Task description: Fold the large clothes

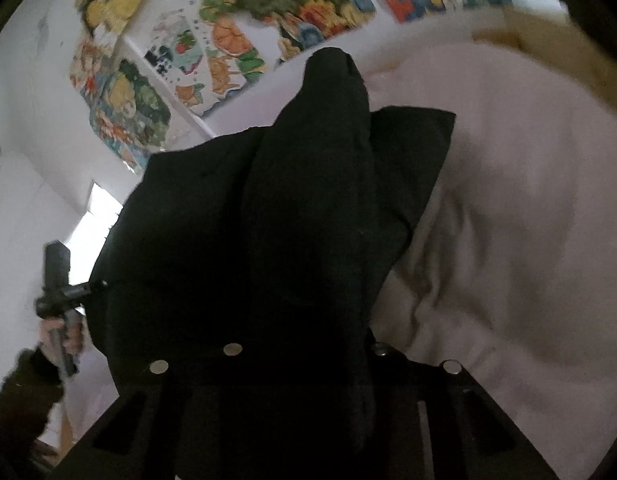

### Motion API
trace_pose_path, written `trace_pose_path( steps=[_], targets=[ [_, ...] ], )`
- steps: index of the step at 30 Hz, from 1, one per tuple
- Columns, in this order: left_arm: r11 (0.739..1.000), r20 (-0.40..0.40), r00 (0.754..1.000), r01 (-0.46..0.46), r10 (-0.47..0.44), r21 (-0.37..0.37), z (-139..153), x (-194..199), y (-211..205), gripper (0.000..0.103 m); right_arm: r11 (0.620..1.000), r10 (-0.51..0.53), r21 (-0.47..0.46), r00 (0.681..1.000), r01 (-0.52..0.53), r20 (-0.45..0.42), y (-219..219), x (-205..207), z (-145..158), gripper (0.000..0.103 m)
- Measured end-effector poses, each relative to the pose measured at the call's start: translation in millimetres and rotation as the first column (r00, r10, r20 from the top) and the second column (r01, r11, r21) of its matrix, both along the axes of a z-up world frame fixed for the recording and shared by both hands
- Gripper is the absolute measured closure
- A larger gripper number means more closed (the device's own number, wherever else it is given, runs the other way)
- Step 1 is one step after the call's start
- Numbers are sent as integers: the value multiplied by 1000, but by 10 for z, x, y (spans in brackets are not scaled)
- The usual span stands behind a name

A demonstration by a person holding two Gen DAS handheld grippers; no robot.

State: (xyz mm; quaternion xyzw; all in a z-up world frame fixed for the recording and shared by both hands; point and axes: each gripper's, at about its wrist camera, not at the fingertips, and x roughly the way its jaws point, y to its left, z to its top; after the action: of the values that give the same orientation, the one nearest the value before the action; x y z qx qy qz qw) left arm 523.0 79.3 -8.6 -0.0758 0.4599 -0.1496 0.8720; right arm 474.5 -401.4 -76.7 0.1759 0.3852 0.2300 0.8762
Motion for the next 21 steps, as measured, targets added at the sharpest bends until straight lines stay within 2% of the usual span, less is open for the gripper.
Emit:
trace_pose_path(
  steps=[4,7,11,16,21],
  targets=[
    [997,18,1000,6,-8,75,265,-385,-146,87,998,-1,-69,1000,0,-6,146,-304,345,80],
    [996,9,1000,11,-11,85,435,-714,-165,87,994,13,-108,1000,-14,-10,212,-602,558,80],
    [995,21,1000,21,-23,93,643,-1111,-173,87,996,11,-93,1000,-13,-18,281,-1001,724,80],
    [995,3,1000,6,-6,97,741,-1506,-139,87,994,4,-107,1000,-7,-29,445,-1392,780,80],
    [996,-44,999,-12,16,84,615,-1774,-8,87,995,-20,-102,998,14,-59,558,-1687,592,80]
  ],
)
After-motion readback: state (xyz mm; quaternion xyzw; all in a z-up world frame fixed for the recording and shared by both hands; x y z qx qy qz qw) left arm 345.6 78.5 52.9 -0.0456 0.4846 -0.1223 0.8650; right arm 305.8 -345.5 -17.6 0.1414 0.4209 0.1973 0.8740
